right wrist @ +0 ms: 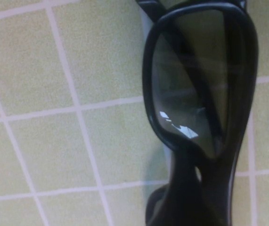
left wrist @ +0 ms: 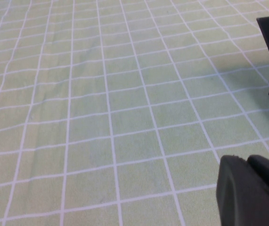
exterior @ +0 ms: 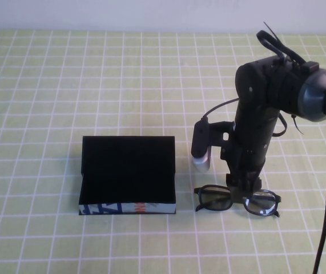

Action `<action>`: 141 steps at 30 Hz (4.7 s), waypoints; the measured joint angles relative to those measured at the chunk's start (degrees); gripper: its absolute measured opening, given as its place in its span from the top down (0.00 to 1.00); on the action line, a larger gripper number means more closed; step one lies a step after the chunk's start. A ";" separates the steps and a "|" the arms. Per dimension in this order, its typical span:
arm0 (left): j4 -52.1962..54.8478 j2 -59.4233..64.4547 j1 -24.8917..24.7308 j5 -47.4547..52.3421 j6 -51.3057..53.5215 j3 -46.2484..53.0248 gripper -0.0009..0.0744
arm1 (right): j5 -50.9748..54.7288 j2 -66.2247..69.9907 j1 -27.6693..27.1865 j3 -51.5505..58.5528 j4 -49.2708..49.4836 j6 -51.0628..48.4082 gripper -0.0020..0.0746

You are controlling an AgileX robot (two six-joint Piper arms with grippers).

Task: Return glasses to glasses case
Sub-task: Pick up the glasses from the table, then place the glasses in the glasses case

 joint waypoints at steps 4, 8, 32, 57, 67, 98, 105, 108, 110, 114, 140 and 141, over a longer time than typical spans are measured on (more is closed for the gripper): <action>0.00 0.00 0.00 0.00 0.00 0.00 0.99 | -0.31 0.82 0.00 0.00 0.00 0.00 0.46; 0.00 0.00 0.00 0.00 0.00 0.00 0.99 | -0.31 1.27 0.00 0.00 0.00 -0.02 0.46; 0.00 0.00 0.00 0.00 0.00 0.00 0.99 | 0.46 0.72 0.00 -0.12 -0.33 2.44 0.88; 0.00 0.00 0.00 0.00 0.00 0.00 0.99 | 0.96 7.42 21.40 -23.88 -6.65 5.91 0.88; 0.00 0.00 0.00 0.00 0.00 0.00 0.99 | 1.08 12.24 22.81 -27.31 -8.13 7.42 0.88; 0.00 0.00 0.00 0.00 0.00 0.00 0.99 | 1.20 12.39 23.26 -28.19 -6.84 16.16 0.89; 0.00 0.00 0.00 0.00 0.00 0.00 0.99 | 1.20 13.61 23.26 -28.19 -6.16 16.16 0.89; 0.00 0.00 0.00 0.00 0.00 0.00 0.99 | 1.20 14.32 23.26 -28.19 -5.77 16.16 0.89; 0.00 0.00 0.00 0.00 0.00 0.00 0.99 | 1.20 14.55 23.26 -28.19 -5.64 16.16 0.89; 0.00 0.00 0.00 0.00 0.00 0.00 0.99 | 1.20 14.55 23.26 -28.19 -5.54 16.16 0.89; 0.00 0.00 0.00 0.00 0.00 0.00 0.99 | 1.20 10.97 23.16 -28.19 -9.01 22.25 0.54; 0.00 0.00 0.00 0.00 0.00 0.00 0.99 | 1.20 10.41 23.16 -28.19 -9.87 23.39 0.55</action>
